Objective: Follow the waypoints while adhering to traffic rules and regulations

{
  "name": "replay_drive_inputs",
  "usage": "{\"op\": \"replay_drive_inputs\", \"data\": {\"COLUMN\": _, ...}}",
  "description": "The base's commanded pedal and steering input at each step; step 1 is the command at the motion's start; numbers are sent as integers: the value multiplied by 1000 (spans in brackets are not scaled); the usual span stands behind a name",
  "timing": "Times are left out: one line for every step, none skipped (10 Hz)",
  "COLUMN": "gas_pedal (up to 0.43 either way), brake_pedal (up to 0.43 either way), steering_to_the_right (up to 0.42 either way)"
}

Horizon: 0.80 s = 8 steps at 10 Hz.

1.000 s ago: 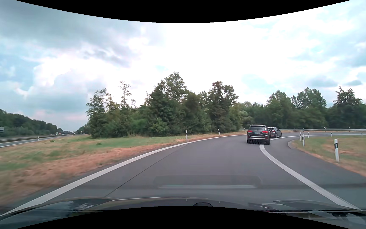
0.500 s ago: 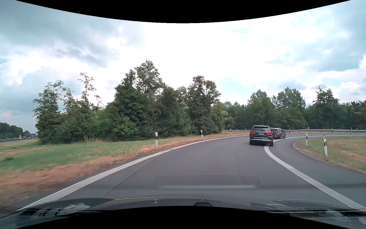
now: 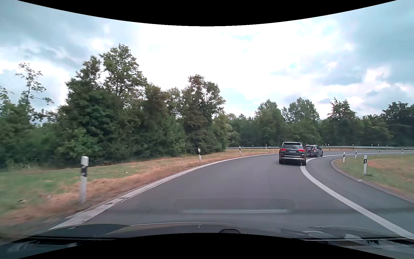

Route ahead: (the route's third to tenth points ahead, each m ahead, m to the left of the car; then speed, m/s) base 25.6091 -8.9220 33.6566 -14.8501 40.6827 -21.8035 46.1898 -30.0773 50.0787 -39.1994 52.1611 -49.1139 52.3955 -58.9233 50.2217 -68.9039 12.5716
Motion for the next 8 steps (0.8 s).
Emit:
{"op": "replay_drive_inputs", "data": {"gas_pedal": 118, "brake_pedal": 0, "steering_to_the_right": 104}}
{"op": "replay_drive_inputs", "data": {"gas_pedal": 118, "brake_pedal": 0, "steering_to_the_right": 105}}
{"op": "replay_drive_inputs", "data": {"gas_pedal": 118, "brake_pedal": 0, "steering_to_the_right": 106}}
{"op": "replay_drive_inputs", "data": {"gas_pedal": 118, "brake_pedal": 0, "steering_to_the_right": 108}}
{"op": "replay_drive_inputs", "data": {"gas_pedal": 118, "brake_pedal": 0, "steering_to_the_right": 107}}
{"op": "replay_drive_inputs", "data": {"gas_pedal": 118, "brake_pedal": 0, "steering_to_the_right": 107}}
{"op": "replay_drive_inputs", "data": {"gas_pedal": 118, "brake_pedal": 0, "steering_to_the_right": 106}}
{"op": "replay_drive_inputs", "data": {"gas_pedal": 138, "brake_pedal": 0, "steering_to_the_right": 105}}
